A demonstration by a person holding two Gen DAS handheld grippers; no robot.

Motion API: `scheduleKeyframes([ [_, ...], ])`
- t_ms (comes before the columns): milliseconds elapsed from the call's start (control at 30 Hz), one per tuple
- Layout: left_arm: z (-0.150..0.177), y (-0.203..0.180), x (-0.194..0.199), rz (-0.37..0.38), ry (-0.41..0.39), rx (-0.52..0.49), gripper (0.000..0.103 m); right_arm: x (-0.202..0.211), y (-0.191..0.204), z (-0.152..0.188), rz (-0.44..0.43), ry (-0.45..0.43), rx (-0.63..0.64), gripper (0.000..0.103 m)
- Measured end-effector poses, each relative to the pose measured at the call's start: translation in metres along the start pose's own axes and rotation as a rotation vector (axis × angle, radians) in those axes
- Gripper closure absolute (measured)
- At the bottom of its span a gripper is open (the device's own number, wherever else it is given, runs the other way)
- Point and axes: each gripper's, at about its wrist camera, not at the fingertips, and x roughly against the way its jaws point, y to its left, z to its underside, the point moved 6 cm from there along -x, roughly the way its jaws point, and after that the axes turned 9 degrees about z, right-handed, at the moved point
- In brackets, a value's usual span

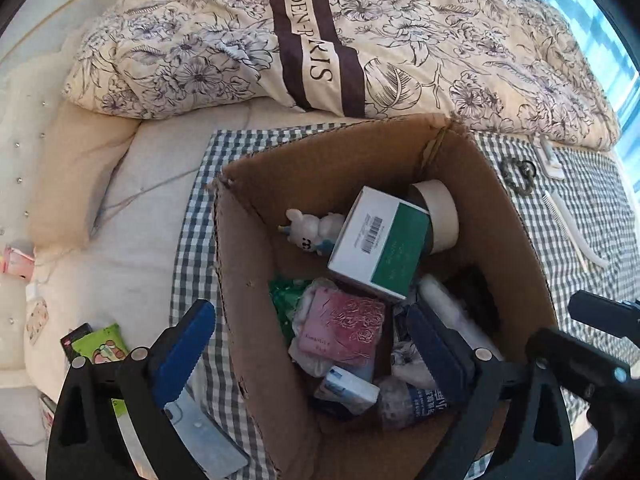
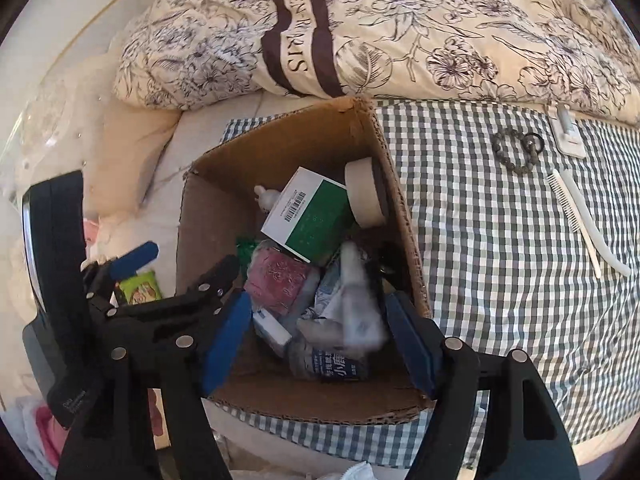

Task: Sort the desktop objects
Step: 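Carry the card and tube over the box and release them with both tools, then move both open tools back over the cloth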

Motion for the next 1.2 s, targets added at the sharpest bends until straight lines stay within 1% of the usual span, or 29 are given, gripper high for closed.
scheduleKeyframes([
  [233,-0.014,-0.003,0.010,0.029,-0.022,0.031,0.004,0.011,-0.010,-0.011,0.032,-0.031,-0.015,0.033],
  [367,-0.026,-0.012,0.019,0.046,-0.038,0.043,0.004,0.029,-0.021,-0.015,0.057,-0.058,-0.012,0.033],
  [500,-0.034,-0.027,0.032,0.039,-0.056,0.060,0.004,0.052,-0.043,-0.015,0.072,-0.094,0.000,0.033],
  [633,-0.040,-0.053,0.047,0.016,-0.079,0.061,0.004,0.073,-0.073,-0.011,0.079,-0.129,0.006,0.033],
  [733,-0.040,-0.080,0.057,0.006,-0.088,0.057,0.004,0.090,-0.106,-0.004,0.103,-0.144,0.021,0.033],
  [800,-0.039,-0.103,0.061,0.005,-0.092,0.067,0.004,0.101,-0.135,0.000,0.114,-0.151,0.024,0.033],
  [867,-0.037,-0.130,0.061,0.001,-0.090,0.079,0.004,0.110,-0.171,0.003,0.131,-0.151,0.022,0.033],
  [967,-0.031,-0.168,0.057,0.019,-0.085,0.098,0.004,0.115,-0.227,0.006,0.139,-0.122,0.001,0.033],
  [1100,-0.023,-0.227,0.037,0.042,-0.052,0.100,0.004,0.121,-0.300,0.006,0.156,-0.101,-0.034,0.033],
  [1200,-0.019,-0.270,0.012,0.065,-0.018,0.106,0.004,0.118,-0.337,0.004,0.172,-0.082,-0.029,0.034],
])
